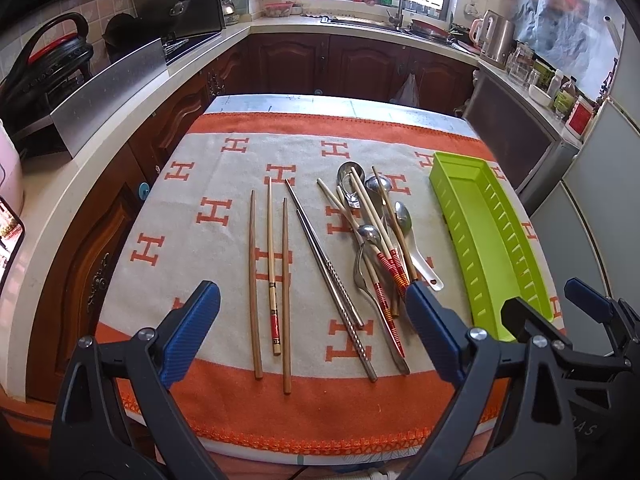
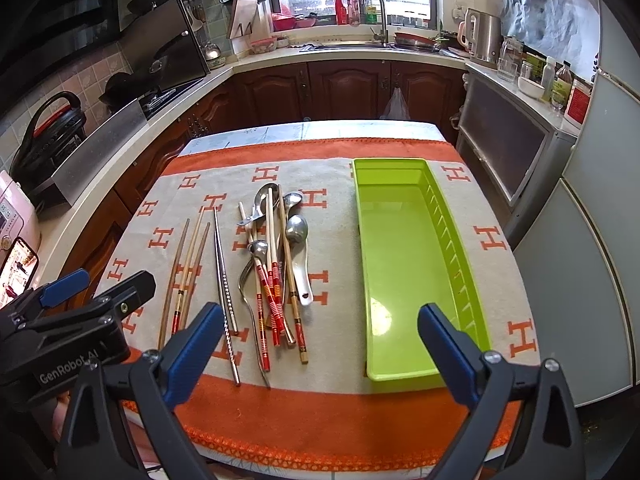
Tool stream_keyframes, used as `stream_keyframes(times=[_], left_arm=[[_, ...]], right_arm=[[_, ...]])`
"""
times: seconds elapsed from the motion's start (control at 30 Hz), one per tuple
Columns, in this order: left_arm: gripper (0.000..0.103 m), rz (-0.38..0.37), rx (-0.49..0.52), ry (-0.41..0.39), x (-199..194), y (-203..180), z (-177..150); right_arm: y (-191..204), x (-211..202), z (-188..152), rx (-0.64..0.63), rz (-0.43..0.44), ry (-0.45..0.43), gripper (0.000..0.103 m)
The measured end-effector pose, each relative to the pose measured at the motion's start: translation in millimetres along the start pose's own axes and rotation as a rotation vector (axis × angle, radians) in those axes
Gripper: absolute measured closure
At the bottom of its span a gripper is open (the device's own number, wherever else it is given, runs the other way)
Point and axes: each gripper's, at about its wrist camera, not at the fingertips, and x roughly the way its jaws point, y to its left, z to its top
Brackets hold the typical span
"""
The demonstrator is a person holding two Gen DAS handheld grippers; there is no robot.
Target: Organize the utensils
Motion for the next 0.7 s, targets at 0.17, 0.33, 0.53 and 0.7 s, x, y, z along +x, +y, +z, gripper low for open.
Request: stream_keyframes(times=[0.17, 0.33, 0.53, 0.7], left_arm=[[0.01, 0.001, 0.001, -0.001, 0.3, -0.6, 0.1], [0.01, 0.001, 0.0, 0.001, 0.8, -0.5, -0.3], [0.01, -0.002, -0.001, 0.002, 1.4, -0.8, -1.6], [0.01, -0.006, -0.001, 0.004, 1.8, -3.1, -5.2]], right_arm=[[1.0, -0.7, -0.5, 0.003, -0.006, -0.012, 0.006], [0.6, -0.4, -1.2, 0.012, -0.002, -0.009, 0.006], [0.1, -0.2, -1.6, 0.011, -0.005, -0.008, 0.006], [-0.2, -0.2, -2.0, 0.015, -0.001, -0.009, 0.006]])
